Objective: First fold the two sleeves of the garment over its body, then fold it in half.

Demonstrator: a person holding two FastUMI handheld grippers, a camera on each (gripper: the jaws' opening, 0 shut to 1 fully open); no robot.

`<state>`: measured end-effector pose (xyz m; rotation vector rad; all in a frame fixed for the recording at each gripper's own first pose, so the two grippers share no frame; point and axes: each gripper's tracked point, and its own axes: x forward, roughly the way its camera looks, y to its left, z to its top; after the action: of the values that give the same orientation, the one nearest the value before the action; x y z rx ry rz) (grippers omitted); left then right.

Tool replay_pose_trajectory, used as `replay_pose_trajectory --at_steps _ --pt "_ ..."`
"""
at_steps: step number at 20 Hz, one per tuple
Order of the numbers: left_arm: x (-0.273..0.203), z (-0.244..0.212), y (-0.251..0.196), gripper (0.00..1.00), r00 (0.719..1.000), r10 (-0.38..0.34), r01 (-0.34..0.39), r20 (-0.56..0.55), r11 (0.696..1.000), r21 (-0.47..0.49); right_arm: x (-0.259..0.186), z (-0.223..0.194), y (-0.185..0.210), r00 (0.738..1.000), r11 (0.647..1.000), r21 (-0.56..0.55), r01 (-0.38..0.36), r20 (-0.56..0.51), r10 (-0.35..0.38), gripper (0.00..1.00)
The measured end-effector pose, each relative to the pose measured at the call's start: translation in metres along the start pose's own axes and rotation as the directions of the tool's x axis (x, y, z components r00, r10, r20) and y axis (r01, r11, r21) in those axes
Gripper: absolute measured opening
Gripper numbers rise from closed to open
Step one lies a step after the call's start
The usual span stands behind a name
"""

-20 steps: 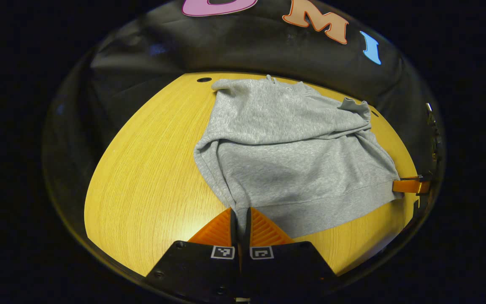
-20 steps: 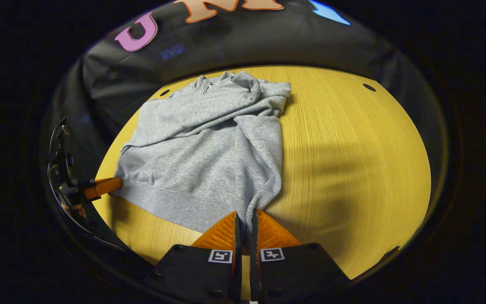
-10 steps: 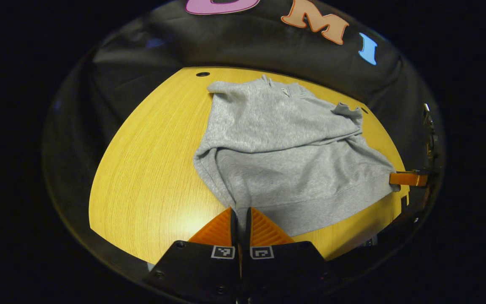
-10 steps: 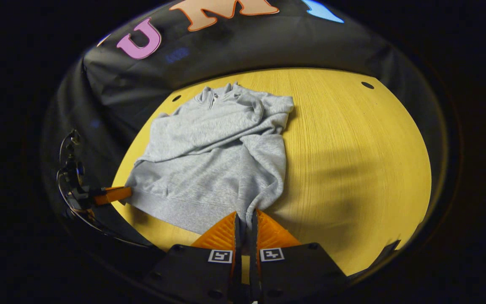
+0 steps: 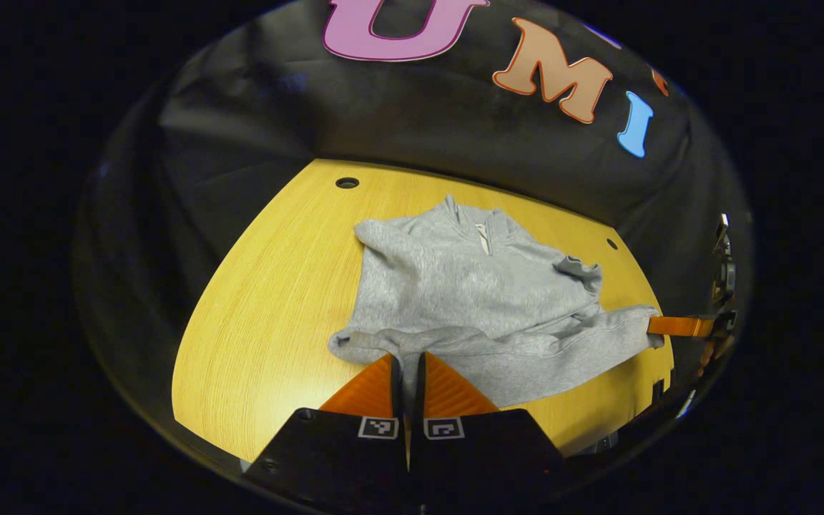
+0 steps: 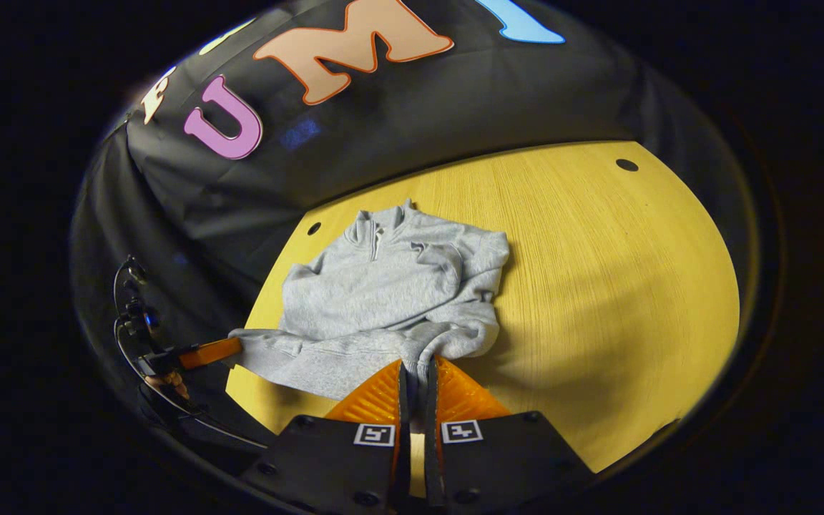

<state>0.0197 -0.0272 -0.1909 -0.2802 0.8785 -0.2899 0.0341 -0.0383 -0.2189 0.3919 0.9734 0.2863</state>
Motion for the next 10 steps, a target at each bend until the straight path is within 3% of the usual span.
replay_pose_trajectory --at_steps 7,10 --pt "0.041 0.029 0.008 0.00 0.998 -0.001 -0.006 -0.068 0.995 -0.099 0.041 0.040 -0.002 1.000 0.995 0.105 -0.002 0.015 0.001 0.10" --pt "0.063 0.038 0.012 0.00 0.996 0.002 -0.012 -0.084 0.993 -0.116 0.062 0.052 -0.006 1.000 0.995 0.094 0.024 0.011 -0.025 0.10"
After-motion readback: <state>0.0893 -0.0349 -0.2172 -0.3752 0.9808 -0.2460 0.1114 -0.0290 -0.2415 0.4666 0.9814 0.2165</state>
